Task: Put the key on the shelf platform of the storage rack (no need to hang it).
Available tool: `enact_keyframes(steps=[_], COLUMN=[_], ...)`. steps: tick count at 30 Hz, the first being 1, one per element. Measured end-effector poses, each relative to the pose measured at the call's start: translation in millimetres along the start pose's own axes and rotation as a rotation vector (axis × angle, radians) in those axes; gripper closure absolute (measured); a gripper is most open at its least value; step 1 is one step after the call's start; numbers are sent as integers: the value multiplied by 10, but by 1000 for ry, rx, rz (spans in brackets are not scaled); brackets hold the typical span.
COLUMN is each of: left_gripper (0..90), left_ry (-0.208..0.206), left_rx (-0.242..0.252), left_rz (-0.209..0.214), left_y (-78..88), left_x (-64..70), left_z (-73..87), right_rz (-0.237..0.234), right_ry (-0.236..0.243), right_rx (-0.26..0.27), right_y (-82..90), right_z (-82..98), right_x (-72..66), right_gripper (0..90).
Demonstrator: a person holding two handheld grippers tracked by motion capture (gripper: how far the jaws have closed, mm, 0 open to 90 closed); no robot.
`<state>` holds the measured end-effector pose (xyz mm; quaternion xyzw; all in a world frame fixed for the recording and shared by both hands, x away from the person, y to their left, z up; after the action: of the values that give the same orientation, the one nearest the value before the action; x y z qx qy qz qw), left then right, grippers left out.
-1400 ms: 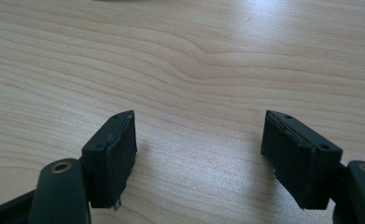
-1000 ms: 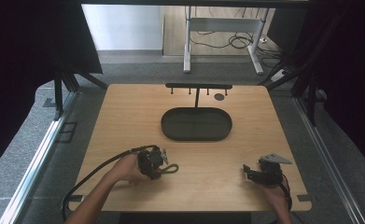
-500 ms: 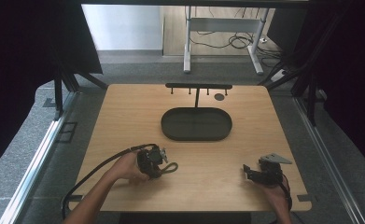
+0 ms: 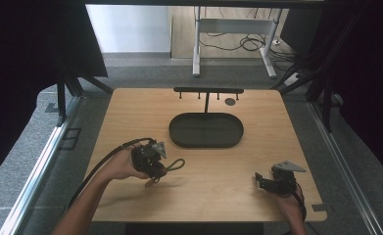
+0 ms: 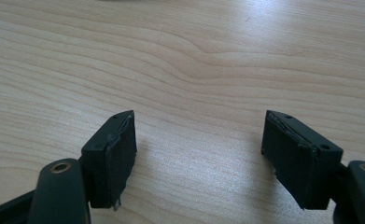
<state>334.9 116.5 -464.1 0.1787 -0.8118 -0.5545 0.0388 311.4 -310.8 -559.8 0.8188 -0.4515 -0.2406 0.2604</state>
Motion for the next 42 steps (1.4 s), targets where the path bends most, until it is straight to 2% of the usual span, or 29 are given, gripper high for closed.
enact_keyframes(steps=[5,26,29,39,42], left_gripper=[669,669,669,669,669], left_ry=[-8,-11,-9,-15,-6], left_rx=[12,52,66,67,86], left_rz=[-16,-28,-20,-11,1], left_y=[90,346,373,420,442], left_x=[-35,-165,-195,-286,-335], left_z=[-52,-291,-326,-476,-538], right_rz=[-1,-5,-4,-4,-3], right_ry=[-1,-3,-4,-5,-5], right_rx=[-1,-2,1,-1,0], right_y=[2,6,4,3,3], right_z=[1,1,1,0,0], right_x=[2,5,4,1,1], right_gripper=[265,264,265,265,265])
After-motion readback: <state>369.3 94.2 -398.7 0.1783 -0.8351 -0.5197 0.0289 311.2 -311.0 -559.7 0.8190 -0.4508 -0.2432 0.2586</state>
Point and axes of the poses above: each handheld gripper's, and its own axes: y roughly backward along the jaws, z roughly out of its underside, x roughly to its right, the point moved 3 cm from there along -y, roughly forward along the jaws, and after that the axes turned 12 degrees about -z, right-handed, at the moved point
